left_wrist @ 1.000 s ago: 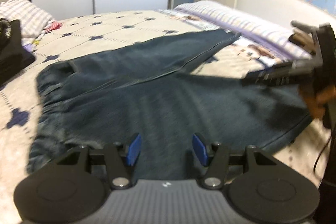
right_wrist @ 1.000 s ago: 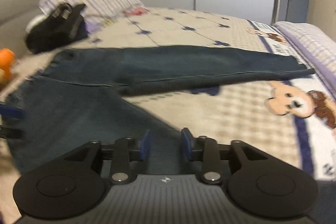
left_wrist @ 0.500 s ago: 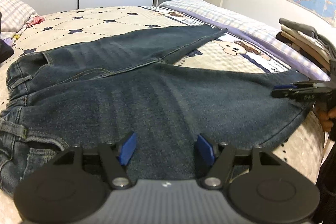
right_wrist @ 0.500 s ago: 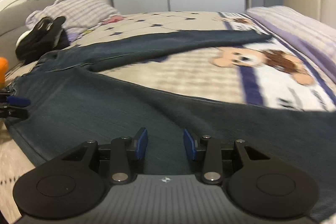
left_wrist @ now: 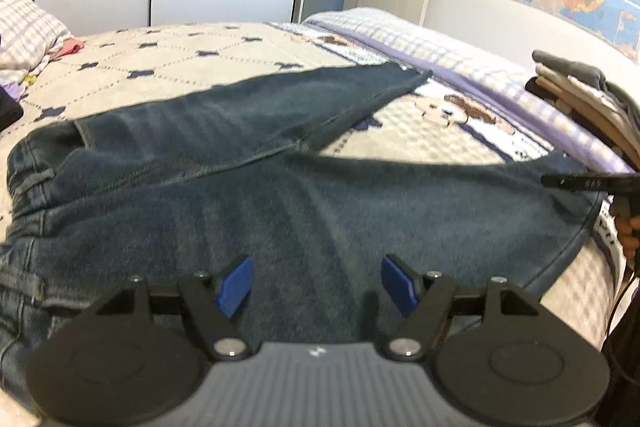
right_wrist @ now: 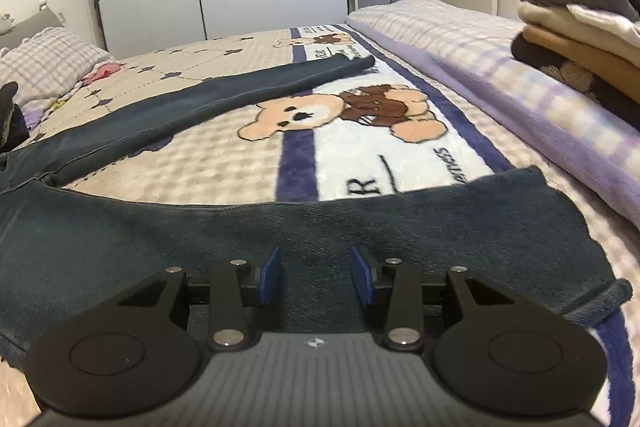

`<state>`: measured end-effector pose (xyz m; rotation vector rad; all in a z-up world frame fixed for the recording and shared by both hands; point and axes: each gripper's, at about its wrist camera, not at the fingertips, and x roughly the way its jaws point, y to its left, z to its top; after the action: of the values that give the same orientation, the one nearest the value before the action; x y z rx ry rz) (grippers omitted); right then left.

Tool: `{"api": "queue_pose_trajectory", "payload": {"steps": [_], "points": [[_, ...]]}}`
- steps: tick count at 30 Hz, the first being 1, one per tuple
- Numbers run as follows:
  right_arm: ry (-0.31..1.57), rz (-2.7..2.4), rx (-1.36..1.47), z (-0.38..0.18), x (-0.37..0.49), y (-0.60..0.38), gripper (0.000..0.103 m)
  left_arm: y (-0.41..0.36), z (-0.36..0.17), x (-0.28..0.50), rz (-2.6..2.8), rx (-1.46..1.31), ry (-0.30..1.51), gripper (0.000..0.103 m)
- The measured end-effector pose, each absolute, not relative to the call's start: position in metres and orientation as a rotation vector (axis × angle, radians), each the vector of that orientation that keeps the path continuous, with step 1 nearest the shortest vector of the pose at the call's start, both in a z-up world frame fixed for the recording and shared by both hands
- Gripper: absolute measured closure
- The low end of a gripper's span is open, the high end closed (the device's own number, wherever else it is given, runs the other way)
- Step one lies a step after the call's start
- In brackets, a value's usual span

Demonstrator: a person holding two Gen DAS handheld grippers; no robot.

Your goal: Fold clothes

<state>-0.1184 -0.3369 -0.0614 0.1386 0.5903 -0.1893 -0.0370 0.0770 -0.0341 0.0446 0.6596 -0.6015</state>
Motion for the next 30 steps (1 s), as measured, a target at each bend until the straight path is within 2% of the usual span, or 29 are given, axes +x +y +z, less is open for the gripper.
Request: {"api": "queue_pose_trajectory", "payload": {"steps": [8,18,30], "points": [[0.584,-0.258,0.068,-0.070,-0.103,-0.336,0.059,0.063,-0.044,-0.030,-0.590,0.108,0.700,0.031],[0.533,-0.424,0.257,-0.069,-0.107,-0.407,0.060,0.068,-0.046,-0.032,-0.598,0.125,0.699,0.031],[0.486,-0.700,0.321,-0.066,-0.125,-0.464,0.059,0.067,-0.045,-0.031,-0.590,0.134,0.698,0.031]]}}
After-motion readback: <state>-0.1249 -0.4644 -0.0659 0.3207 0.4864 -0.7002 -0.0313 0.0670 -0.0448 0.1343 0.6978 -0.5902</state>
